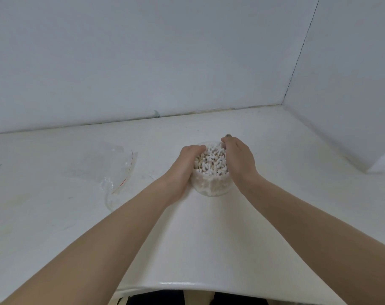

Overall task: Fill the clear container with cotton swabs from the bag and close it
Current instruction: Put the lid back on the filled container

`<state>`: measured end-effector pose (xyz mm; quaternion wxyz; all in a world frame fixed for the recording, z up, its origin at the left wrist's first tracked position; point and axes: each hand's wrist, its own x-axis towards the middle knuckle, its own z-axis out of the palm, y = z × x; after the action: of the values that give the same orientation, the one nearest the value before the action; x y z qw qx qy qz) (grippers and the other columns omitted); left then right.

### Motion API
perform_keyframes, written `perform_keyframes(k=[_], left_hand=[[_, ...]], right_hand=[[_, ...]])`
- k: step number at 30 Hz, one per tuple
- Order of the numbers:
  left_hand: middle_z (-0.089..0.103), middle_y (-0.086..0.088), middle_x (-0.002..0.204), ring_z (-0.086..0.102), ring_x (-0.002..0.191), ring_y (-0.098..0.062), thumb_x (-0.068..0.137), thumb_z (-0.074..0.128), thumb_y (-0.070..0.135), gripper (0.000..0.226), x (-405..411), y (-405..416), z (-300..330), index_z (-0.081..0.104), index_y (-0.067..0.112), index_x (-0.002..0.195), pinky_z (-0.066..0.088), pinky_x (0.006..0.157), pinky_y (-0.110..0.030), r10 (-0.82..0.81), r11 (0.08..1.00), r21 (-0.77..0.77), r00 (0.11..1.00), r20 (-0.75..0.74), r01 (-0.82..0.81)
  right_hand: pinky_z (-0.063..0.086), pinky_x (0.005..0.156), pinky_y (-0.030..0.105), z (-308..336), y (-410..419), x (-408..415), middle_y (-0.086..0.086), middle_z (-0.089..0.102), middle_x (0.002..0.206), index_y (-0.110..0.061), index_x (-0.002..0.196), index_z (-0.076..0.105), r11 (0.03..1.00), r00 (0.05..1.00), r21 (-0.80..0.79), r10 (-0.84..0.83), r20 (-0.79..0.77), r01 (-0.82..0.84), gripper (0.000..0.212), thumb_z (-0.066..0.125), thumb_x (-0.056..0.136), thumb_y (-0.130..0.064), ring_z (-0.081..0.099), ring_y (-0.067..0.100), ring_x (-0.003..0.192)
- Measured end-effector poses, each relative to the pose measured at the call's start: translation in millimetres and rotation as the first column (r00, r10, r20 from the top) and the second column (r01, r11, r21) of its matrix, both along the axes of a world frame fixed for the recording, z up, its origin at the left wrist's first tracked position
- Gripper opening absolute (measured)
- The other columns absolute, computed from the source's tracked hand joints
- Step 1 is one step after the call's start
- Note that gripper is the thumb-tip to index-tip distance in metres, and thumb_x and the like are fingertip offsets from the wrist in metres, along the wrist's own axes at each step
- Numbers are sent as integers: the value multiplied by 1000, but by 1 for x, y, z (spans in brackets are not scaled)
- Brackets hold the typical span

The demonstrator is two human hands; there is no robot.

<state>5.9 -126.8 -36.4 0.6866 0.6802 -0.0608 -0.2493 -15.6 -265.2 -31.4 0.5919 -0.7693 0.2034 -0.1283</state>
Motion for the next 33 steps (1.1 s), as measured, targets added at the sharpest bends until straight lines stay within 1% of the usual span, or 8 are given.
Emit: perform_keyframes(k=[3,8,14,19,23,26,29,33], left_hand=[[81,4,85,76,75,-6,105,46,30,29,-2,-1,3,70,15,102,55,60,-13,18,1000,-2,1000,-17,-18],[68,-10,132,70,116,-23,71,69,51,77,-6,-4,3,52,14,136,53,107,-45,101,995,-19,995,-3,-101],[66,-1,133,65,122,-18,88,58,25,47,0,5,-2,54,21,135,49,111,-41,76,994,75,995,71,-81],[66,-7,134,66,122,-22,94,49,-6,51,-1,10,-10,52,16,141,55,102,-33,57,996,64,994,92,-64],[71,-6,129,68,120,-22,83,57,7,51,-3,10,-9,59,17,133,53,108,-41,68,996,50,995,70,-71],[78,-4,117,72,114,-21,104,45,18,28,-5,8,-6,68,16,118,52,106,-38,25,999,-20,1000,-9,-25],[79,0,112,73,111,-19,109,37,37,40,-8,3,-5,72,18,116,52,105,-35,97,995,-32,994,-58,-99],[80,1,106,75,107,-19,108,40,25,34,-6,3,-8,74,22,106,55,103,-39,159,987,-4,987,17,-159]], right_hand=[[37,68,32,-3,-2,2,0,51,83,-14,85,49,1000,1000,-13,2,9,-2,35,33,104,-39,47,16,77],[37,65,29,-3,0,3,-3,54,81,-16,80,47,1000,1000,-10,7,1,-7,36,34,104,-40,50,14,75],[38,70,17,8,-7,0,-3,61,96,-14,106,58,995,998,-91,52,46,-48,33,34,107,-37,52,0,81],[46,88,28,12,-3,1,13,62,126,0,126,57,995,996,-72,76,53,-72,50,32,107,-40,57,21,115],[41,95,34,10,-6,6,2,67,121,-13,118,62,998,998,16,54,11,-54,43,32,106,-42,59,19,118],[42,99,35,7,-10,9,-2,67,122,-18,124,63,985,998,168,41,-44,-33,45,33,104,-43,59,16,119],[43,109,46,0,-6,5,-1,64,126,-21,121,65,967,994,255,46,-100,-19,45,30,103,-44,60,20,119],[49,102,41,-3,7,6,-3,67,115,-22,116,64,942,996,336,12,-90,19,42,29,104,-43,63,21,112]])
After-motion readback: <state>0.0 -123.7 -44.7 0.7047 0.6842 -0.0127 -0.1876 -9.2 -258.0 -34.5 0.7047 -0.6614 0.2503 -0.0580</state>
